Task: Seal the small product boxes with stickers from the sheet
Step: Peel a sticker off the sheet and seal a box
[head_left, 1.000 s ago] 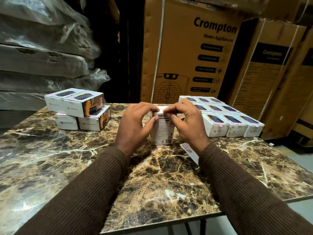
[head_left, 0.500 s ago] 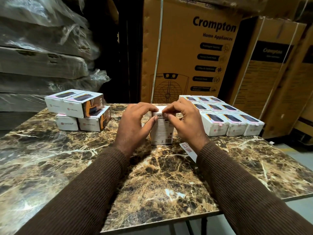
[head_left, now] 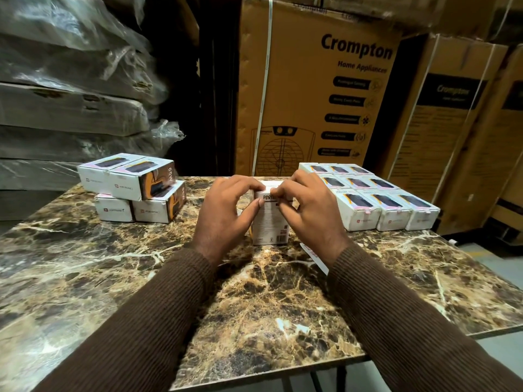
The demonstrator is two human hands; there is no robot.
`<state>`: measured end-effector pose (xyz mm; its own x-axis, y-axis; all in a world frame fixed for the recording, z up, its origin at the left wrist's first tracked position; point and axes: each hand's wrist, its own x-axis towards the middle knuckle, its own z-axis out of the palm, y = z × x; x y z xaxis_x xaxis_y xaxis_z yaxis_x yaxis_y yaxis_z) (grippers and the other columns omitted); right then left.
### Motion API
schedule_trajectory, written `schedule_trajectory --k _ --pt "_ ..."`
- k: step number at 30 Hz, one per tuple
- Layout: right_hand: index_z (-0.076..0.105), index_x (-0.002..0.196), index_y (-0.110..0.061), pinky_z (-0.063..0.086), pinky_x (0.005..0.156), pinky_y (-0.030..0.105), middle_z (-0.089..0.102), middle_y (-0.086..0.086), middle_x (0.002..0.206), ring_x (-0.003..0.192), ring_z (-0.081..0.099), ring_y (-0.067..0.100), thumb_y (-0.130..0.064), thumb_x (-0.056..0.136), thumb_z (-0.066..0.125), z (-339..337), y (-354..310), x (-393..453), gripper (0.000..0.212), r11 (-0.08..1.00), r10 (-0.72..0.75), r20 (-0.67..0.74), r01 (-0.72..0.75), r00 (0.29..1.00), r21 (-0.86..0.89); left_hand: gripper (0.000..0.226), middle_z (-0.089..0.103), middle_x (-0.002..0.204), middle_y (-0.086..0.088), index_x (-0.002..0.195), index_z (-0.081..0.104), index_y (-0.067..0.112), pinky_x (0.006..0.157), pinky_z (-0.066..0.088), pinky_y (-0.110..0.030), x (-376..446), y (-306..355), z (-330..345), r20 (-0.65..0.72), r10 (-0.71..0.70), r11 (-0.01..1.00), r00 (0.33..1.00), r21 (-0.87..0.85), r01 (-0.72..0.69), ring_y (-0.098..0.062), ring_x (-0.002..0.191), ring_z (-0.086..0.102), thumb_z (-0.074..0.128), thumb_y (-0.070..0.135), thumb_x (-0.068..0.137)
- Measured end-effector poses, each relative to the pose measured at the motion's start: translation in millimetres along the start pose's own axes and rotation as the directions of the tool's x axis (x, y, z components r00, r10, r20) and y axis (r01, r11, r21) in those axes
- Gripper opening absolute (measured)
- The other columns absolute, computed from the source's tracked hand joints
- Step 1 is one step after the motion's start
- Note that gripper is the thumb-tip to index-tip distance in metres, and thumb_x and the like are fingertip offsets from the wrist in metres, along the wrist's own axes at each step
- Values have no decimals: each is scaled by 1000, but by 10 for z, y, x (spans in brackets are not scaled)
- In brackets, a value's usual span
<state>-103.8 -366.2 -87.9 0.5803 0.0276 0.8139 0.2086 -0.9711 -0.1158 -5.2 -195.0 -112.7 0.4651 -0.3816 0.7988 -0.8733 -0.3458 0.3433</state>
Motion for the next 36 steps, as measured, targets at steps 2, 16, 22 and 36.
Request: schedule_trajectory --k 2,16,22,36 --pt "71 102 -19 48 74 33 56 -9 98 93 53 15 -18 94 68 10 10 -15 8 1000 16 -7 -16 1000 13 22 66 120 18 119 71 26 93 37 -23 7 -14 6 -5 0 1000 1000 -10 0 -10 115 56 69 31 98" --pt "78 113 -15 59 87 35 72 -5 112 111 67 12 -5 95 71 0 197 -102 22 867 198 -19 -166 980 470 41 64 129 9 131 64 20 88 53 -24 2 29 -49 35 -25 993 999 -111 29 -6 107 59 76 22 93" --pt "69 106 -17 60 92 42 72 -3 107 105 68 14 -14 96 74 -12 286 -150 12 759 378 43 -336 925 557 33 58 118 11 113 56 25 70 52 -15 -6 1 -63 35 -126 986 991 -110 129 0 99 60 80 25 91" --pt "70 112 -19 60 70 26 73 -2 112 105 70 16 -20 100 70 71 316 -191 12 567 443 351 -561 825 603 13 70 110 3 106 62 16 69 60 -24 -105 7 -64 270 -379 812 885 -363 458 -10 97 70 66 28 102"
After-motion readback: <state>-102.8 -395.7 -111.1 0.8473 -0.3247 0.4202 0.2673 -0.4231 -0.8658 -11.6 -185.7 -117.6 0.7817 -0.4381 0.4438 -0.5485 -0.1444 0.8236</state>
